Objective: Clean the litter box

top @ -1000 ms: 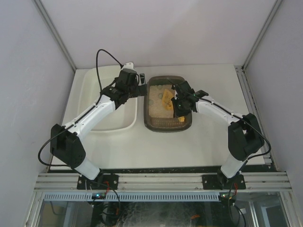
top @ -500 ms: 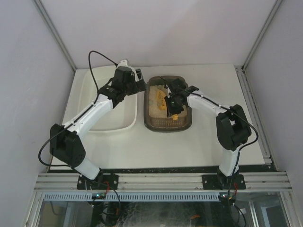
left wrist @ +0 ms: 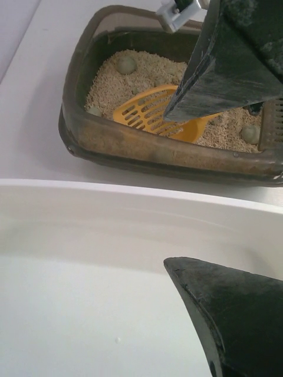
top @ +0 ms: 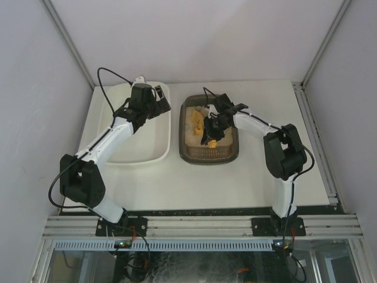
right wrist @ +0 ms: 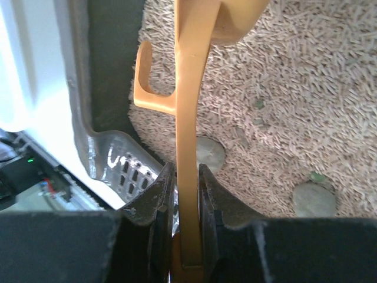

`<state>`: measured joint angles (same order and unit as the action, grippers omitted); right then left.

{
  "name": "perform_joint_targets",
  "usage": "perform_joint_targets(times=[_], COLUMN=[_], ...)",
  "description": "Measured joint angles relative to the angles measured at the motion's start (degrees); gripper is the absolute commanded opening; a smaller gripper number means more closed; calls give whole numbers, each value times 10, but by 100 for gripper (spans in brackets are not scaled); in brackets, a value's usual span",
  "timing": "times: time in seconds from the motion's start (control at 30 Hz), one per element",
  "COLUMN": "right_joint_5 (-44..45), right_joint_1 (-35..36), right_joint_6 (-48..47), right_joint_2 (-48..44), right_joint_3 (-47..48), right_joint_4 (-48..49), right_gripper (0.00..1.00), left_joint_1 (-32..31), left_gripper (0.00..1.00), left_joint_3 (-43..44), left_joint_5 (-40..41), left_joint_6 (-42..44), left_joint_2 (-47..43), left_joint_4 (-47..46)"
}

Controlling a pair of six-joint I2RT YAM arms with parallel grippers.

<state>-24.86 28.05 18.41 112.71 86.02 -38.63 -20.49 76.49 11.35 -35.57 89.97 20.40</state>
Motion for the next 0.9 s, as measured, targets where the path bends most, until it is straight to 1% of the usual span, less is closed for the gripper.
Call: perform_joint_targets(times=[0.2,0.57,0.73,0.8,0.9], right_joint_5=[-100,-212,-207,-194,-150], right_joint_1=[-31,-45,-43,-40,-27], right_joint_6=[32,52,48,39,12], right_joint_2=[23,49,60,61,65], right_joint_3=[0,0,0,6,32], right_joint_4=[35,54,48,35,-8], right_gripper=[0,0,0,0,0], left_joint_1=[2,3,3,3,3], left_gripper=[100,99,99,99,99], left_joint_3=[-17,-17,-17,-17,-17], left_joint_5=[0,0,-3,-6,-10], left_joint_6=[1,1,1,1,1], left_joint_2=[-8,-20,-20,-20,-20], left_joint_4=[-3,-19,-20,-19,-20])
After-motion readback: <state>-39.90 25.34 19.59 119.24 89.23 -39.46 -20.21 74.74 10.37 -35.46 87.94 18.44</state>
